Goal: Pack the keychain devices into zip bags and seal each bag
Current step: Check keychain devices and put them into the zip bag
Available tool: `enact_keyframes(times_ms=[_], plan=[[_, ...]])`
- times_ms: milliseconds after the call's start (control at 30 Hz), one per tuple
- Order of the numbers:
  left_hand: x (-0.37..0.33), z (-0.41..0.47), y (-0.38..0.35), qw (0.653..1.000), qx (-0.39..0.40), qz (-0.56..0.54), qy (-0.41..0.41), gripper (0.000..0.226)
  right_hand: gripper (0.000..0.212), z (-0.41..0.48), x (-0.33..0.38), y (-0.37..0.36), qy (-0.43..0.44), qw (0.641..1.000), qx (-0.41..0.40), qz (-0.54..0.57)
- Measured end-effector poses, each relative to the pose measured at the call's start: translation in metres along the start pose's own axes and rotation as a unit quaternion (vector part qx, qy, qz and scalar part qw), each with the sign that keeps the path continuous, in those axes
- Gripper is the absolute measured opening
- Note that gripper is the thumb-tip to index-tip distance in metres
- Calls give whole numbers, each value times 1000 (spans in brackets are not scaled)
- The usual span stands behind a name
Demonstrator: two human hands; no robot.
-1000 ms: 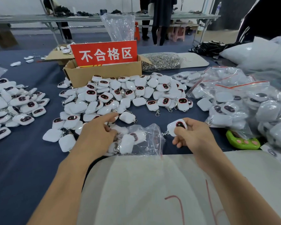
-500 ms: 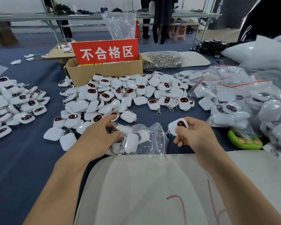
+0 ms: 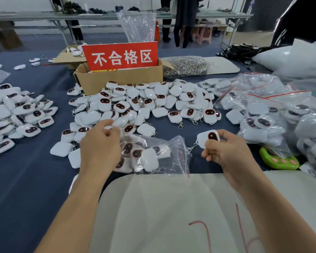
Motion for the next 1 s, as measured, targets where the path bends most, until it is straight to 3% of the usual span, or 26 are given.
enact_keyframes(times_ms=[233, 367, 467, 567, 667, 867, 1000], plan=[[-14, -10, 9, 994, -69, -84, -30, 30, 5, 3, -2, 3, -27, 996, -7, 83], [-37, -31, -5, 986, -63, -128, -90, 29, 13, -1, 5, 3, -25, 993, 17, 116], [-61, -63, -42, 978, 46, -146, -144, 26, 21, -10, 12, -8, 12, 993, 58, 104], [-64, -93, -90, 954, 225, -169, -105, 35, 28, -17, 16, -22, 45, 991, 101, 77], [-61, -107, -110, 937, 293, -175, -71, 36, 18, -20, 19, -23, 66, 990, 112, 49], [-59, -100, -105, 932, 252, -256, -47, 16, 24, -22, 24, -21, 84, 986, 139, 29], [-59, -98, -102, 947, 215, -229, -62, 13, 24, -24, 27, -21, 120, 984, 127, -34]])
Point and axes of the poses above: each hand's wrist, its own z-axis towards the middle knuckle, its own y-axis out of the back of the hand, x = y × z, the point moved 7 cm from there along z, towards the middle knuckle, and after that the axes turned 8 degrees about -z, right-handed, at the moved point
